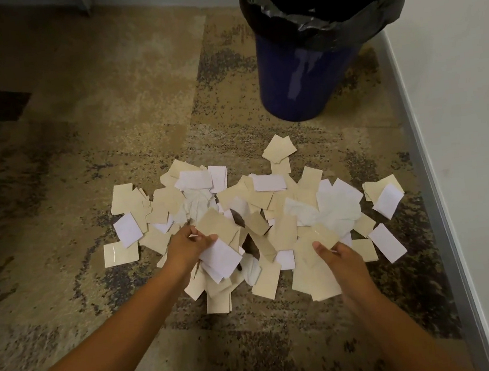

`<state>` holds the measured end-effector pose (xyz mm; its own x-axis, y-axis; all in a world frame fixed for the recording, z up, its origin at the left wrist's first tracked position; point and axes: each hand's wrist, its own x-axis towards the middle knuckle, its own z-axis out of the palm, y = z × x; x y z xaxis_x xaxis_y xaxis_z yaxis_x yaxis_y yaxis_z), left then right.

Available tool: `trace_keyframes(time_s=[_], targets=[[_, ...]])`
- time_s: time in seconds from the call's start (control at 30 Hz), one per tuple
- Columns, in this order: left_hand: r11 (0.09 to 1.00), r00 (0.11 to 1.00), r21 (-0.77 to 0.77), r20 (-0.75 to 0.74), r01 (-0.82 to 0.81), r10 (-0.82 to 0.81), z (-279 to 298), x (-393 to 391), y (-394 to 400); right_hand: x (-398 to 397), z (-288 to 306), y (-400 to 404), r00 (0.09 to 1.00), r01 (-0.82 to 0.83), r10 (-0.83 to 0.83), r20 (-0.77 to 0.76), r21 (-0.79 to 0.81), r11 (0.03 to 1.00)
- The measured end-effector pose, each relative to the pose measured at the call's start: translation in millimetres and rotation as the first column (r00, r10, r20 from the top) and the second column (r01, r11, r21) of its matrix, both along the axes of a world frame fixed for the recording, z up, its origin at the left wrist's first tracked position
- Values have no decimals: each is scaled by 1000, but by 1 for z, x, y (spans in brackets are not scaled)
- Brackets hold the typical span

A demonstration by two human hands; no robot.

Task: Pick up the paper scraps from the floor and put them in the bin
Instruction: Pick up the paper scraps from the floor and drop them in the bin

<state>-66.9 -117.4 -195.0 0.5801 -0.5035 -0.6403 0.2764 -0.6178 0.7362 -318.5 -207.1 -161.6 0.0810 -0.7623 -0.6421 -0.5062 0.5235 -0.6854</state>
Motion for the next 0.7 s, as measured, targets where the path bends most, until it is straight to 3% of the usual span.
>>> trace_keyframes(time_s=[0.17,0.37,0.43,0.5,0.63,0.7], targets=[[1000,1000,4,8,10,-10,0,7,-4,30,55,-72,931,141,-197,307,196,970],[999,999,54,-37,-5,7,-10,6,2,79,171,-178,787,200,-172,593,19,980],[997,999,83,-32,0,2,-12,4,5,100,200,-210,699,292,-205,685,-12,956],[993,999,116,-42,1,4,-15,1,9,115,222,-238,544,354,-231,807,29,935],[973,998,222,-5,63,-64,-20,-3,17,126,235,-277,259,320,-282,924,194,928],[951,984,278,79,133,-161,-17,-2,16,128,234,-272,285,303,-269,920,179,936]])
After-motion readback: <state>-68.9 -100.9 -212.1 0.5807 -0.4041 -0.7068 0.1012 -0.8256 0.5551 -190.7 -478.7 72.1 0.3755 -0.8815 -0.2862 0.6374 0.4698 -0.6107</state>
